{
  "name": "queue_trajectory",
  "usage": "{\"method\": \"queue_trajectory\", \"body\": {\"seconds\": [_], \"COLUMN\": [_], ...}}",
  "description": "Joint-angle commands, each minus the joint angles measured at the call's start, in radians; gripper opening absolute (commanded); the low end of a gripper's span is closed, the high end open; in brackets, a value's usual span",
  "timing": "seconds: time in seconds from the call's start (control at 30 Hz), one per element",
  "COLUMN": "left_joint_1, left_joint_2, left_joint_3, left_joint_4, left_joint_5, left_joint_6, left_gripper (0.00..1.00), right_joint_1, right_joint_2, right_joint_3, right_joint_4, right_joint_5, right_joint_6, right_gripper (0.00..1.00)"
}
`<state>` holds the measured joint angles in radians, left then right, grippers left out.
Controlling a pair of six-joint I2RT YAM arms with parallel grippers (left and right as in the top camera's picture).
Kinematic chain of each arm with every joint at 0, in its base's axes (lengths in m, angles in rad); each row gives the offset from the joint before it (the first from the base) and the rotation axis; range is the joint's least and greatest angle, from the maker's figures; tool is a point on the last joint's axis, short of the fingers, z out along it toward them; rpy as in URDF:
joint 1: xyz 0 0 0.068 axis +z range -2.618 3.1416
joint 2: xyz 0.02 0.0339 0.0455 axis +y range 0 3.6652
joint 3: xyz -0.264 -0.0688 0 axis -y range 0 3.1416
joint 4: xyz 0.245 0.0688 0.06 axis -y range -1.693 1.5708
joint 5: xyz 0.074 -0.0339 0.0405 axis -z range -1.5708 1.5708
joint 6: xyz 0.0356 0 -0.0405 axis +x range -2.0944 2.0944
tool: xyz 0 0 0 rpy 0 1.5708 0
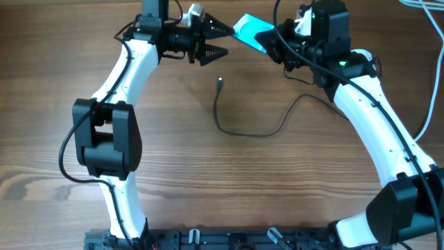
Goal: Plug charger to phone and switch on socket
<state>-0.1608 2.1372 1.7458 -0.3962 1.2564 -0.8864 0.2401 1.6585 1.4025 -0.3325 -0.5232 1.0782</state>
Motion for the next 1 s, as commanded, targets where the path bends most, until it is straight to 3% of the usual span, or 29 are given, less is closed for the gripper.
{"method": "queue_trajectory", "body": {"seconds": [0.0,0.1,0.23,0.43,0.7,0.83,0.97], "left_joint_1": [0.001,0.001,0.001,-0.047,-0.168,-0.196,-0.213], "left_joint_2": [-0.063,-0.101,-0.114,-0.114,-0.114,-0.114,-0.114], "left_joint_3": [0.015,0.015,0.015,0.015,0.015,0.015,0.015], "left_joint_4": [0.063,0.091,0.097,0.097,0.098,0.100,0.138], "left_joint_5": [0.092,0.097,0.097,0.017,-0.178,-0.216,-0.230], "left_joint_6": [-0.064,-0.061,-0.065,-0.064,-0.072,-0.098,-0.144], "left_gripper": [0.75,0.77,0.82,0.82,0.81,0.77,0.66], "right_joint_1": [-0.050,-0.120,-0.198,-0.209,0.064,0.094,0.093], "right_joint_2": [-0.032,-0.075,-0.252,-0.428,-0.406,-0.398,-0.357], "right_joint_3": [0.009,-0.026,-0.250,-0.688,-0.709,-0.709,-0.709], "right_joint_4": [-0.034,-0.039,0.133,0.798,0.822,0.822,0.823], "right_joint_5": [-0.070,-0.145,-0.179,-0.126,0.402,0.456,0.463], "right_joint_6": [-0.032,-0.101,-0.101,0.320,0.525,0.574,0.661], "right_gripper": [0.04,0.04,0.04,0.04,0.04,0.04,0.04]}}
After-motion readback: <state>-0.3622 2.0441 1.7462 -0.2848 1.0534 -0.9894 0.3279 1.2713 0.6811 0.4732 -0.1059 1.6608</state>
